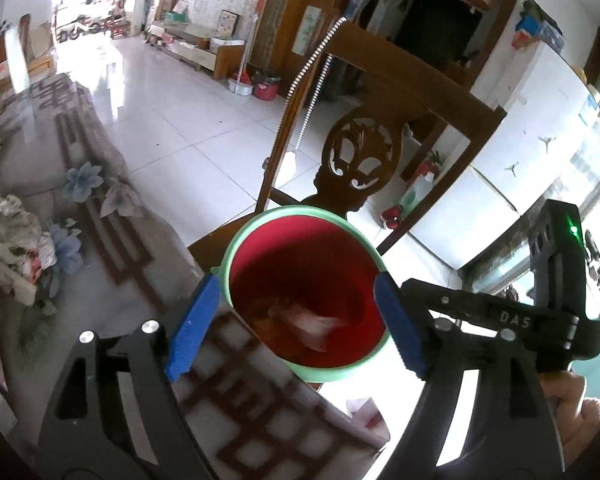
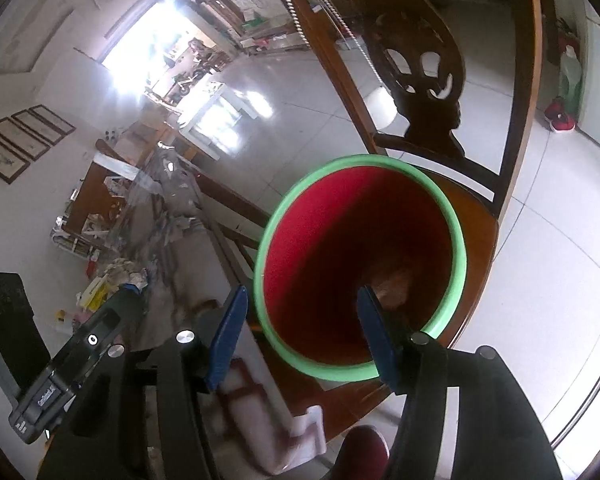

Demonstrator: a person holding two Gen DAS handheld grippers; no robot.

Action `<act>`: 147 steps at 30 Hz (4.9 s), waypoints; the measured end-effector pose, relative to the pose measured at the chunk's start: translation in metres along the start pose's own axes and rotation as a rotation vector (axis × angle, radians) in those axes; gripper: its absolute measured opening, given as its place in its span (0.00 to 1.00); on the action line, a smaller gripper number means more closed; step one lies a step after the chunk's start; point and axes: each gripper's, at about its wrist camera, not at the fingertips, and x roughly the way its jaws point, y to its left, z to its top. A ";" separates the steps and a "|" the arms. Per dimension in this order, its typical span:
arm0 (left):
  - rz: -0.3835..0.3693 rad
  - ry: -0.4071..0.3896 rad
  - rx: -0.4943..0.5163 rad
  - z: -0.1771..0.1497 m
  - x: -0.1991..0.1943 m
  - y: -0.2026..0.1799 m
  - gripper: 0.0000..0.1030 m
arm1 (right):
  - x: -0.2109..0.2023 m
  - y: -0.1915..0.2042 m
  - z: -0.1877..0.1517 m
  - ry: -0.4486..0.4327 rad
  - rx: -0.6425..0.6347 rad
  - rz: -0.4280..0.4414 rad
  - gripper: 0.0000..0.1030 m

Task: Collect trash
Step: 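Carry both bags to the red bin and open both tools over it, then grasp the white patterned paper cup with left tool while right tool grasps crumpled paper, then lift the cup and crumpled paper and carry them toward the red bin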

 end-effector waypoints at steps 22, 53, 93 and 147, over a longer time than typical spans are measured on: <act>0.272 -0.221 -0.261 -0.108 -0.208 0.087 0.75 | -0.028 0.182 -0.069 0.015 -0.370 0.147 0.67; 0.358 -0.138 -0.903 -0.283 -0.259 0.200 0.45 | 0.044 0.284 -0.174 0.251 -0.662 0.181 0.73; 0.413 -0.230 -0.790 -0.268 -0.275 0.188 0.44 | 0.092 0.288 -0.211 0.377 -0.680 0.224 0.39; 0.441 -0.198 -0.579 -0.233 -0.259 0.139 0.44 | 0.023 0.262 -0.185 0.217 -0.610 0.305 0.40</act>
